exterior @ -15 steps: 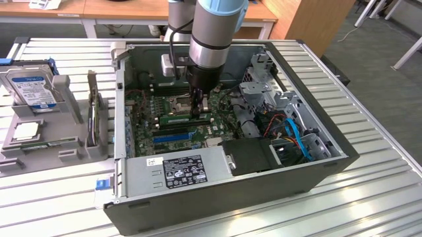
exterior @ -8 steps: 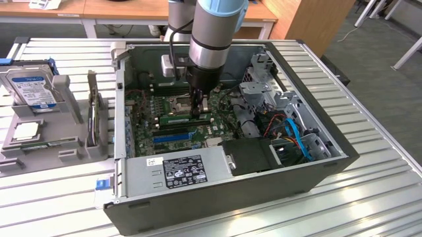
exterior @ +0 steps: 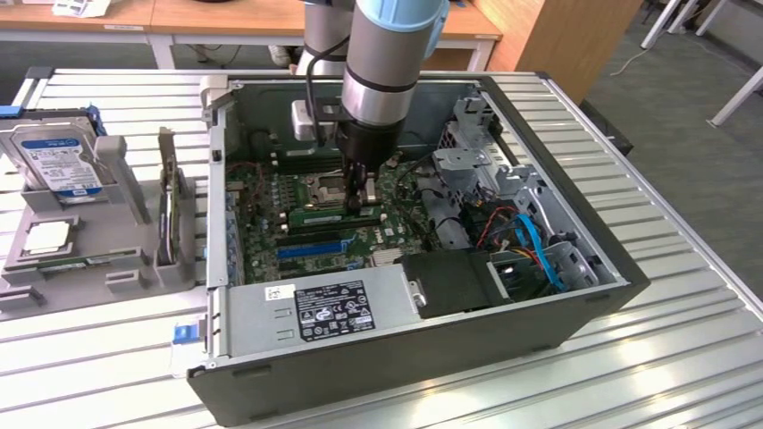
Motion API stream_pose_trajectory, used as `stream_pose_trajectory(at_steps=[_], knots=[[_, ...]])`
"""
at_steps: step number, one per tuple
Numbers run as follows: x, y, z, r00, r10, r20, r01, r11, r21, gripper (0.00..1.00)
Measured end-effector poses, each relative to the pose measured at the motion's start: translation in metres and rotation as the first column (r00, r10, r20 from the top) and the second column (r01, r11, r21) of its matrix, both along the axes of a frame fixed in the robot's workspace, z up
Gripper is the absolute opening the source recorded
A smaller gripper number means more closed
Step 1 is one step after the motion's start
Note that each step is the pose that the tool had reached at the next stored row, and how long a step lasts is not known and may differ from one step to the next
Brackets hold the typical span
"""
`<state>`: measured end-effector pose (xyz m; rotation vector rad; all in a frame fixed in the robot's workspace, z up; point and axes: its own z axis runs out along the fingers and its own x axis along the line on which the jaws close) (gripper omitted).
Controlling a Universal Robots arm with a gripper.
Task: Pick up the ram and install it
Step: 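Insert the ram into the slot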
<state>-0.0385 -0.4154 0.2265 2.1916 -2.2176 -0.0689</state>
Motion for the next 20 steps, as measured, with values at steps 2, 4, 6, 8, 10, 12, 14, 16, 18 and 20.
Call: stream_pose_trajectory(at_steps=[2, 4, 6, 8, 10, 12, 14, 16, 18, 20], knots=[[0.0, 0.0, -0.0006, 1.0, 0.0, 0.0002, 0.0, 1.0, 0.0004, 0.12], [-0.0001, 0.0001, -0.0014, 1.0, 0.0, 0.0002, 0.0, 1.0, 0.0003, 0.12], [-0.0002, 0.0, -0.0024, 1.0, 0.0, 0.0001, 0.0, 1.0, 0.0002, 0.12], [-0.0003, 0.0, -0.0032, 1.0, 0.0, 0.0, 0.0, 1.0, 0.0, 0.12], [-0.0003, 0.0, -0.004, 1.0, 0.0, 0.0, 0.0, 1.0, 0.0001, 0.12], [-0.0004, 0.0, -0.0044, 1.0, 0.0, 0.0, 0.0, 1.0, 0.0, 0.12], [-0.0004, 0.0, -0.0051, 1.0, 0.0, 0.0001, 0.0, 1.0, 0.0002, 0.12], [-0.0004, 0.0, -0.0057, 1.0, 0.0, 0.0, 0.0, 1.0, 0.0002, 0.12], [-0.0004, 0.0, -0.0061, 1.0, 0.0, 0.0, 0.0, 1.0, 0.0001, 0.12], [-0.0004, 0.0, -0.0061, 1.0, 0.0, 0.0, 0.0, 1.0, 0.0, 0.12]])
